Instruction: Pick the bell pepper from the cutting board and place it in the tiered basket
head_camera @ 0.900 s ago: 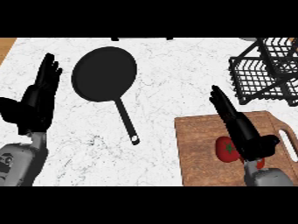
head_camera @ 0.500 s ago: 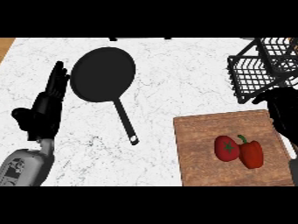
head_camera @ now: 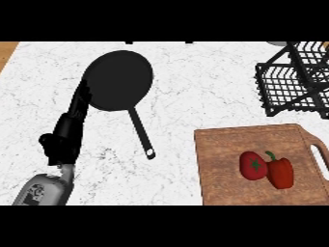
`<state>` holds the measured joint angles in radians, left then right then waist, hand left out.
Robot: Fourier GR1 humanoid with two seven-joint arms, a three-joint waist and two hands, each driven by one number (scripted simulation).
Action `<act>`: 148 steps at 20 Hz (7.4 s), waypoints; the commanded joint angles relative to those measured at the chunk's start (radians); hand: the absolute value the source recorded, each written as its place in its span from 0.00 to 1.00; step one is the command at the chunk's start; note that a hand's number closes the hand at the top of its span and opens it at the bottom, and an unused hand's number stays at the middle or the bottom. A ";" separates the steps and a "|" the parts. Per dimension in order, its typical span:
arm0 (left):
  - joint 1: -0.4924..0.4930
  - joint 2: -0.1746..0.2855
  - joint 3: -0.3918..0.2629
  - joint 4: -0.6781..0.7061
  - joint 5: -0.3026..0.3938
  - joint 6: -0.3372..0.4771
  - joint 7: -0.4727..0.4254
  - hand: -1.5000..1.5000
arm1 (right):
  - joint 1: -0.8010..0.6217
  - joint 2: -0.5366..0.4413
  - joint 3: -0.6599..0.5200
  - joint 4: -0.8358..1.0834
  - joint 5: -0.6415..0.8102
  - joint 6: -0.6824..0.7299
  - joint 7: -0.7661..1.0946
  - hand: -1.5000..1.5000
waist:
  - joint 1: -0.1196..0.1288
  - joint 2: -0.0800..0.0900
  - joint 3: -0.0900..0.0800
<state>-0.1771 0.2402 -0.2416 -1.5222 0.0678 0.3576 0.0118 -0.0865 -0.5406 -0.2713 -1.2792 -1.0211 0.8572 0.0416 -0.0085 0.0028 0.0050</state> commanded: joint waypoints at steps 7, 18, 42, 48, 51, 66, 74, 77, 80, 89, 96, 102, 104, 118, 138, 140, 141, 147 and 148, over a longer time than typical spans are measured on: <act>-0.003 -0.019 -0.013 0.003 -0.027 0.019 0.009 0.50 | -0.053 -0.384 -0.195 -0.116 0.265 0.314 -0.019 0.00 | -0.012 -0.006 -0.003; -0.008 -0.036 -0.026 -0.006 -0.043 0.022 0.027 0.50 | -0.045 -0.373 -0.225 -0.655 0.750 0.252 -0.031 0.00 | 0.001 -0.003 -0.003; 0.000 -0.104 0.011 0.003 -0.122 -0.018 0.031 0.50 | 0.177 -0.225 -0.049 -0.886 1.284 0.226 -0.127 0.00 | 0.007 -0.003 -0.004; 0.059 -0.076 0.052 -0.009 -0.093 -0.079 -0.009 0.50 | 0.184 -0.292 -0.023 -0.810 1.495 0.111 -0.324 0.00 | 0.012 -0.002 -0.004; 0.027 -0.099 0.057 0.007 -0.109 -0.074 0.014 0.50 | 0.193 -0.305 -0.035 -0.868 1.484 0.136 -0.299 0.00 | 0.005 -0.003 -0.005; 0.040 -0.144 0.066 -0.036 -0.150 -0.088 0.034 0.50 | 0.226 -0.222 0.158 -0.752 1.824 -0.183 -0.449 0.00 | 0.010 -0.003 -0.005; 0.042 -0.164 0.062 -0.087 -0.194 -0.077 0.088 0.50 | 0.218 -0.241 0.110 -0.625 1.859 -0.193 -0.529 0.00 | 0.009 -0.004 -0.005; 0.051 -0.158 0.084 -0.019 -0.183 -0.111 0.002 0.50 | 0.186 -0.203 0.163 -0.571 1.882 -0.199 -0.517 0.00 | 0.010 -0.002 -0.005; 0.051 -0.168 0.089 -0.037 -0.186 -0.113 0.033 0.50 | 0.152 -0.166 0.203 -0.586 1.903 -0.199 -0.499 0.00 | 0.011 -0.003 -0.005; 0.025 -0.125 0.139 -0.089 -0.166 -0.183 0.096 0.50 | 0.134 -0.156 0.207 -0.528 1.908 -0.200 -0.565 0.00 | 0.009 -0.003 -0.005; 0.034 -0.182 0.142 0.037 -0.186 -0.162 -0.024 0.50 | 0.093 -0.081 0.300 -0.516 1.968 -0.175 -0.474 0.00 | 0.008 -0.002 -0.005; 0.024 -0.178 0.155 -0.021 -0.203 -0.170 0.017 0.50 | 0.048 -0.062 0.294 -0.444 2.010 -0.182 -0.496 0.00 | 0.010 -0.003 -0.005; 0.002 -0.182 0.172 -0.020 -0.193 -0.169 0.039 0.50 | 0.151 -0.050 0.312 -0.557 2.027 -0.182 -0.473 0.00 | 0.005 -0.004 -0.005; 0.013 -0.196 0.171 0.003 -0.231 -0.177 0.009 0.50 | 0.158 0.008 0.310 -0.486 2.064 -0.227 -0.515 0.00 | 0.004 -0.004 -0.005; 0.079 -0.215 0.159 -0.051 -0.238 -0.194 0.015 0.50 | 0.081 0.150 0.329 -0.212 2.213 -0.657 -0.623 1.00 | 0.010 -0.003 -0.005; 0.022 -0.238 0.163 0.023 -0.259 -0.166 -0.016 0.50 | 0.068 0.153 0.292 -0.233 2.183 -0.650 -0.629 1.00 | 0.007 -0.003 -0.005; 0.058 -0.208 0.181 -0.042 -0.214 -0.215 0.018 0.50 | 0.081 0.178 0.300 -0.232 2.201 -0.662 -0.597 1.00 | 0.009 -0.003 -0.005; 0.029 -0.208 0.187 -0.023 -0.218 -0.203 0.025 0.50 | 0.048 0.285 0.268 -0.253 2.452 -0.459 0.013 1.00 | 0.013 -0.001 -0.011; 0.047 -0.227 0.155 -0.022 -0.246 -0.189 0.031 0.50 | 0.061 0.334 0.294 -0.300 2.475 -0.439 0.078 1.00 | 0.005 -0.006 -0.009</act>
<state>-0.1451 0.0293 -0.0643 -1.5462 -0.1628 0.1603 0.0424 -0.0221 -0.2981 0.0165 -1.5690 1.3457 0.3545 -0.1424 -0.0022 -0.0075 -0.0148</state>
